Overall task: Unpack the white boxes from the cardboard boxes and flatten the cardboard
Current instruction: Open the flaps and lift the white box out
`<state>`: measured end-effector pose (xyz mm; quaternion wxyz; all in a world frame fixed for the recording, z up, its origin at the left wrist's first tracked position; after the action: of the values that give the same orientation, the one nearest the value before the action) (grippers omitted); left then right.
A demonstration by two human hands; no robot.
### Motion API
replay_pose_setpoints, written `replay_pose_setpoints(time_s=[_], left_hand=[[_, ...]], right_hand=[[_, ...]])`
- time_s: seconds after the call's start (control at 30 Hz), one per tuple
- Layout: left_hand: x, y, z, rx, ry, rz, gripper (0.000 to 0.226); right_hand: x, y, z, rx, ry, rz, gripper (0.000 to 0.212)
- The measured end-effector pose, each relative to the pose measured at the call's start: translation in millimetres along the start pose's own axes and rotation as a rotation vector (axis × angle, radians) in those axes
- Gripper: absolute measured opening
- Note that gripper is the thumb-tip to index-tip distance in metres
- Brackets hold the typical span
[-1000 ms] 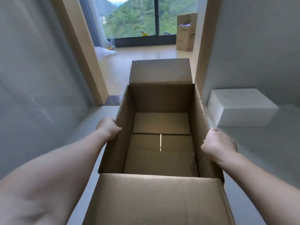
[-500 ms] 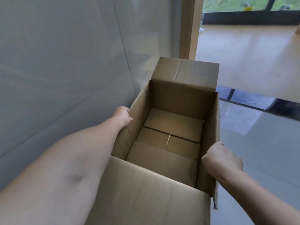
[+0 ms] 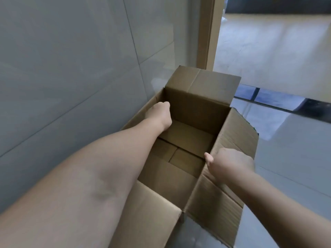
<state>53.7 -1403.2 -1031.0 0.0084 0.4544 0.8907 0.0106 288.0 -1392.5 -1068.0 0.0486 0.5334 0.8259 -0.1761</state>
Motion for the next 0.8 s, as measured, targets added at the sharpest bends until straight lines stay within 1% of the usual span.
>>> replay_pose_setpoints(time_s=[0.1, 0.2, 0.3, 0.37, 0.43, 0.53, 0.63, 0.7, 0.8], left_hand=[[-9, 54, -8, -0.053, 0.01, 0.092, 0.041], [-17, 132, -19, -0.11, 0.038, 0.228, 0.043], [-32, 242, -24, -0.169, 0.047, 0.413, 0.045], [-54, 325, -22, -0.216, 0.022, 0.519, 0.048], [-90, 408, -22, -0.262, 0.017, 0.641, 0.047], [-177, 531, -19, -0.336, -0.029, 0.881, 0.045], [-293, 630, -18, -0.408, -0.115, 1.104, 0.046], [-383, 678, -23, -0.448, -0.178, 1.253, 0.046], [-519, 713, -38, -0.511, -0.263, 1.45, 0.048]], right_hand=[[-3, 32, -27, 0.061, 0.09, -0.02, 0.046], [-9, 81, -56, 0.12, 0.159, -0.027, 0.044], [-28, 162, -90, 0.139, 0.254, 0.051, 0.049], [-57, 227, -114, 0.14, 0.33, 0.134, 0.048], [-97, 294, -135, 0.13, 0.402, 0.232, 0.045], [-185, 398, -158, 0.128, 0.494, 0.448, 0.044], [-304, 484, -170, 0.108, 0.574, 0.695, 0.045], [-393, 528, -169, 0.083, 0.604, 0.865, 0.045], [-531, 574, -161, 0.045, 0.639, 1.082, 0.045]])
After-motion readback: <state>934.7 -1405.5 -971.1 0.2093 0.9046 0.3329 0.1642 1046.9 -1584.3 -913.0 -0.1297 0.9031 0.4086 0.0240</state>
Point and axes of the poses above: each hand's wrist, its own x-axis towards the middle knuckle, its own z-axis out of the palm, y = z × x, the point moved 10 cm from there along x, towards the middle knuckle, and after that the axes turned 9 degrees about x, right-handed, at the moved point
